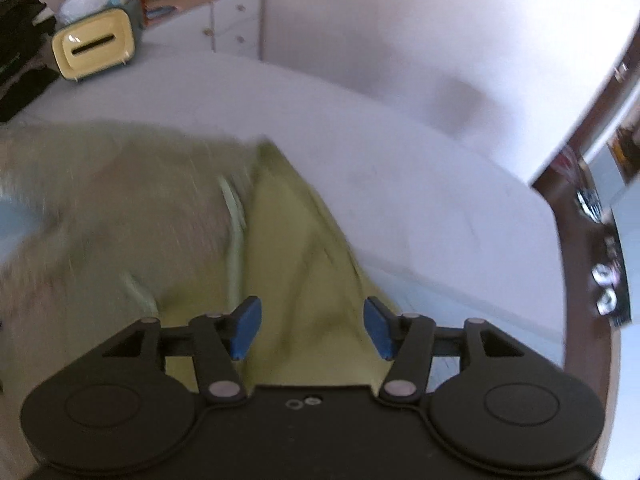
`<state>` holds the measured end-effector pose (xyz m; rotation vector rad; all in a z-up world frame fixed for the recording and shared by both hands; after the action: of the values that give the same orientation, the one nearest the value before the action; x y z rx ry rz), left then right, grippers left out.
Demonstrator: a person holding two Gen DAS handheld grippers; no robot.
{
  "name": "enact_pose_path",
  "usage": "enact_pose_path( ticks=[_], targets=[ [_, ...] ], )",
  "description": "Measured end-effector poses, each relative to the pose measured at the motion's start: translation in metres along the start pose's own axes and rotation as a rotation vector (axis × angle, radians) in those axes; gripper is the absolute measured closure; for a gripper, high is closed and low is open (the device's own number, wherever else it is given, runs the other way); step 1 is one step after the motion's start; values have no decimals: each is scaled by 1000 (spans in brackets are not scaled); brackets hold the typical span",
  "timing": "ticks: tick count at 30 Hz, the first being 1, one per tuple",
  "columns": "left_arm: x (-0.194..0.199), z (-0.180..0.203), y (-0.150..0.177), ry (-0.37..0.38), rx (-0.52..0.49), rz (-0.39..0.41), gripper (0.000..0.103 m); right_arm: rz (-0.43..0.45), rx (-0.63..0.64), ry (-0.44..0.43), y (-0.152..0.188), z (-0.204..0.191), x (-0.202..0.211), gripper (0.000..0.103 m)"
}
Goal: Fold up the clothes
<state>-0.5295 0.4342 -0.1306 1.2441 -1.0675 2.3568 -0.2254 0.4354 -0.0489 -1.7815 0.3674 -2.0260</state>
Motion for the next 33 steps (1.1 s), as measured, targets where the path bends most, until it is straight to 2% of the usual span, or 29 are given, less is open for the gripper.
enact_pose_path(
  ticks=[4, 9, 13, 16, 22, 24, 27, 29, 33],
  targets=[
    [-6, 14, 6, -20, -37, -12, 29, -68, -50, 7, 54, 27, 9, 0],
    [-3, 43, 2, -4, -73, 11, 29, -135, -107, -49, 95, 31, -1, 0],
    [-6, 69, -1, -82, -131, 12, 29, -160, -143, -124, 122, 31, -10, 0],
    [2, 85, -4, -114, -112, 29, 29, -175, -146, -188, 135, 25, -19, 0],
    [13, 117, 10, -175, -56, 10, 29, -151, -87, -339, 142, 2, -24, 0],
    [16, 127, 18, -219, -27, 6, 29, -136, -65, -380, 140, -3, -24, 0],
    [17, 144, 25, -257, 48, 32, 29, -106, -51, -418, 137, -3, -19, 0],
    [7, 165, 26, -250, 69, 39, 29, -86, -77, -458, 131, 0, -15, 0],
    [-34, 215, 18, -207, 13, 35, 29, -52, -109, -533, 120, 1, -3, 0]
  ],
)
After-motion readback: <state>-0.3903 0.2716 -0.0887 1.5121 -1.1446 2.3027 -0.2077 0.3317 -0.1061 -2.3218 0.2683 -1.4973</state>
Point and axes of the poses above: each gripper's, at about its wrist camera, not at the fingertips, and x roughly against the way its jaws point, z to its right, y to its underside, the point moved 10 cm from there along -x, roughly the way its jaws point, and after that the axes turned 6 degrees about x, right-handed, at the moved point
